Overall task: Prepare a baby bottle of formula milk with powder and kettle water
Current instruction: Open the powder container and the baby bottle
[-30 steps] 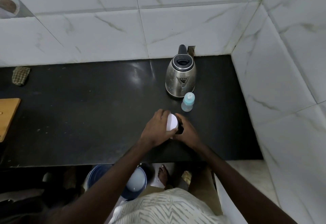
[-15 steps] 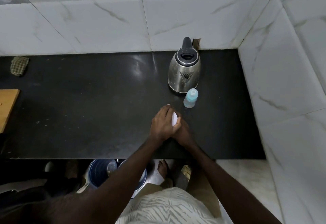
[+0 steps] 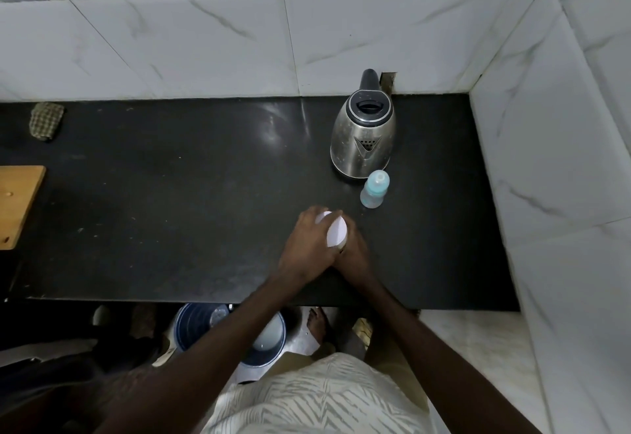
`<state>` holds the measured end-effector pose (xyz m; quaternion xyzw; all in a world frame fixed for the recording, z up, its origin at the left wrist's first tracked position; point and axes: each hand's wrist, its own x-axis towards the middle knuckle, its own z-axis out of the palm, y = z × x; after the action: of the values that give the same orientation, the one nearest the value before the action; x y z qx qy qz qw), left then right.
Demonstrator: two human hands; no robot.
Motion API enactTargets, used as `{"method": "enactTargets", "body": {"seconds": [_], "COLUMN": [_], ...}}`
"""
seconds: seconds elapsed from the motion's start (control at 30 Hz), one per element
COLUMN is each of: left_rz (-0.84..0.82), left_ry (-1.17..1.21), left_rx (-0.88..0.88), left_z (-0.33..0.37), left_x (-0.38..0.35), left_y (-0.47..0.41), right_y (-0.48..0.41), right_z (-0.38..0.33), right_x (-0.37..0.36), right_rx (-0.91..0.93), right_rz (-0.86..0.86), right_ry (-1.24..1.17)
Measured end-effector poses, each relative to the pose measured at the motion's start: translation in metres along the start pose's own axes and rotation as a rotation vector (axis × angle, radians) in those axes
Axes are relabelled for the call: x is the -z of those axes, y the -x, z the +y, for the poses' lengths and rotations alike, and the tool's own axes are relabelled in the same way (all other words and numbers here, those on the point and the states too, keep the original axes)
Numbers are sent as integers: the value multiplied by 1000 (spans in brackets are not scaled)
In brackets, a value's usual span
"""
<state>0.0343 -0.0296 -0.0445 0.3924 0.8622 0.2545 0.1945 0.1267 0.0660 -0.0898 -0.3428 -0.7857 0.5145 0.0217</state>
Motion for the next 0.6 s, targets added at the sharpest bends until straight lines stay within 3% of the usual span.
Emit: {"method": "enactTargets", "body": {"seconds": [0.07,0.17,0.27,0.4,0.6], "left_rz": [-23,-142,-168,-250,-169], "left_ry": [32,-70,-146,-171,-245], "left_rx": [27,-114,-38,-185,41], "left_z": [1,-2,1,-1,21], "left_x": [8,16,19,16,33], "left_y": [-4,-11,-15,-14,-17], "right_y": [1,1,-2,0,1], "right_z": [-1,1,1,1,-6], "right_x": [1,-1,-1,0,-4], "right_rx": [-21,-46,-41,-31,-6], "right_rz": [0,-12,-12,-8,-5], "right_ry": [-17,9,4,16,10]}}
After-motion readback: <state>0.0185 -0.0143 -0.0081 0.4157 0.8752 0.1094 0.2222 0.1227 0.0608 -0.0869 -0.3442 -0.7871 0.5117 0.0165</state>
